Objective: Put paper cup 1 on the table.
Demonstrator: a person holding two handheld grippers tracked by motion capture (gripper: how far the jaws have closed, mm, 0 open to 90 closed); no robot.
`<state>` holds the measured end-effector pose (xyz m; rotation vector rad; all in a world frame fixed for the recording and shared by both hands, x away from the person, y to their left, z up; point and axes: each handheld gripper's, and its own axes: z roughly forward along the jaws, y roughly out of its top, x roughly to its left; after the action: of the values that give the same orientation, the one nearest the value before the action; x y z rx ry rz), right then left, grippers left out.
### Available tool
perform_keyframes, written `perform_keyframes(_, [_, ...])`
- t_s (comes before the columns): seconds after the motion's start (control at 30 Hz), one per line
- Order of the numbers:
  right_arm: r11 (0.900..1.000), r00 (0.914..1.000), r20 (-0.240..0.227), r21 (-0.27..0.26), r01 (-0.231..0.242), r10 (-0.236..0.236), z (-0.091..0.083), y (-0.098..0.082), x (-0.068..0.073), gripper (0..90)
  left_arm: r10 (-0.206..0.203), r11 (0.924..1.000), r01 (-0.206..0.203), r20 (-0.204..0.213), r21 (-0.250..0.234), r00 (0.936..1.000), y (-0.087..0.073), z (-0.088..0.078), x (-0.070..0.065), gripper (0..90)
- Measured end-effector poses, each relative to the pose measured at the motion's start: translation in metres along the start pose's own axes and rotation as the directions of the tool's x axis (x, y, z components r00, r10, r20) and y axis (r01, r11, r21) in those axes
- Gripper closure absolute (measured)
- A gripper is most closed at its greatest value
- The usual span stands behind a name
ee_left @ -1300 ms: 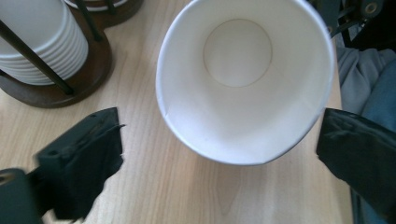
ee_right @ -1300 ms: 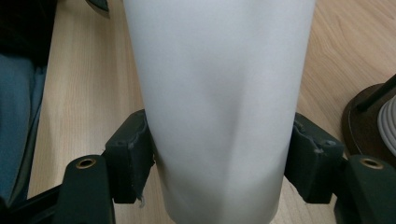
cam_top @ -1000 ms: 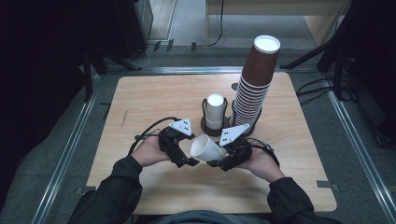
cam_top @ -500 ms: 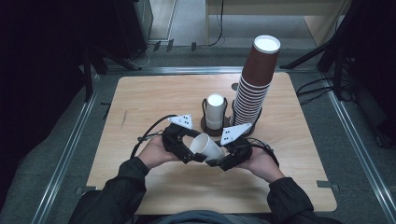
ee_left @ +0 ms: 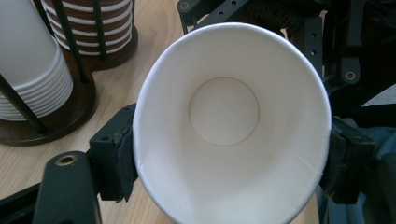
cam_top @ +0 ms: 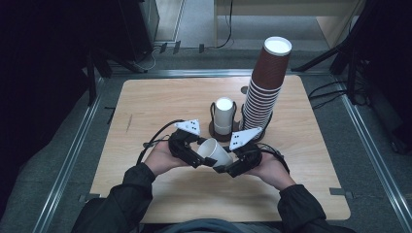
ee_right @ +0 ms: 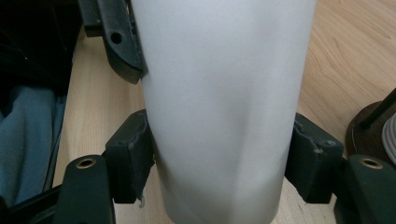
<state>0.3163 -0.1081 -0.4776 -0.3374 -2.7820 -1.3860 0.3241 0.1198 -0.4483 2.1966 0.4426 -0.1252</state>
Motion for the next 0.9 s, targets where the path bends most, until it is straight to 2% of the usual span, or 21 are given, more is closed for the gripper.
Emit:
perform_keyframes(0.23, [1.0,0.9997,-0.012,0.018,-0.021,0.021,0.002,-0.001,0.0,31.0,-0.008,0.9996,0.008,-0.009,0.026,0.9999,0.001,0.002,0.0,23.9])
perform_keyframes(0.43, [0.997,0.9984,-0.007,0.051,-0.056,0.056,0.006,-0.001,-0.001,20.2,-0.014,0.9996,0.014,-0.024,0.023,0.9996,0.001,-0.003,0.002,24.2])
perform_keyframes(0.5, [0.997,0.9988,-0.002,0.054,-0.049,0.049,0.006,-0.002,-0.002,20.2,-0.01,0.9996,0.011,-0.028,0.026,0.9996,0.0,-0.005,0.002,24.2])
perform_keyframes(0.63, [0.995,0.9968,0.007,0.059,-0.08,0.079,0.003,-0.003,-0.003,20.2,0.002,0.9991,0.0,-0.053,0.042,0.9986,-0.001,-0.008,0.003,24.3])
perform_keyframes(0.77, [0.995,0.9968,0.019,0.054,-0.079,0.078,-0.001,-0.006,-0.005,19.9,-0.006,0.999,0.009,-0.058,0.044,0.9983,-0.002,-0.013,0.007,24.3])
perform_keyframes(0.9, [0.995,0.9958,0.029,0.049,-0.089,0.087,-0.003,-0.007,-0.005,19.5,-0.004,0.9987,0.008,-0.082,0.05,0.9966,-0.003,-0.018,0.009,24.3])
